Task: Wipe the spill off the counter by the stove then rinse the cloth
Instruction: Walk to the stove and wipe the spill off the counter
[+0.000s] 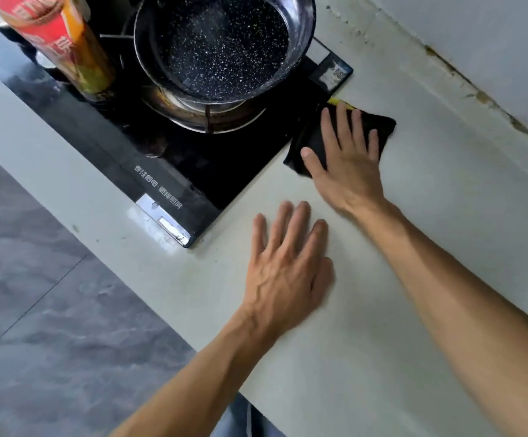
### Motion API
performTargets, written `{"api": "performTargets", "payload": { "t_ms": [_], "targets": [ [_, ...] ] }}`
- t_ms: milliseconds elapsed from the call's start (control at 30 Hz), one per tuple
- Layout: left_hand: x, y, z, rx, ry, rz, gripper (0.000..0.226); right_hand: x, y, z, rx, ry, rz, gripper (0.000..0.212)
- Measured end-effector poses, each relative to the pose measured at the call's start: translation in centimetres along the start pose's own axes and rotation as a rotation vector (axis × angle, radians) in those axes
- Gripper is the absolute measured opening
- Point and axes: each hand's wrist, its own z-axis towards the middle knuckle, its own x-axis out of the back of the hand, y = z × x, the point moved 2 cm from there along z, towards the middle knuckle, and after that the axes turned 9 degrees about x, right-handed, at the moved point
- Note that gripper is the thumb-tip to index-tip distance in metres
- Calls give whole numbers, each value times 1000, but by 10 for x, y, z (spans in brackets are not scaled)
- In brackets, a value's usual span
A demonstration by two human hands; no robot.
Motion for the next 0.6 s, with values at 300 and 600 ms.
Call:
{"api": "performTargets", "payload": {
  "t_ms": [300,600],
  "targets": [
    [4,-17,-90,81,-14,-31,51,-5,-30,-75,206,72,186,61],
    [41,-27,-133,82,-14,-153,28,17,-62,-153,172,242,353,38]
  ]
}}
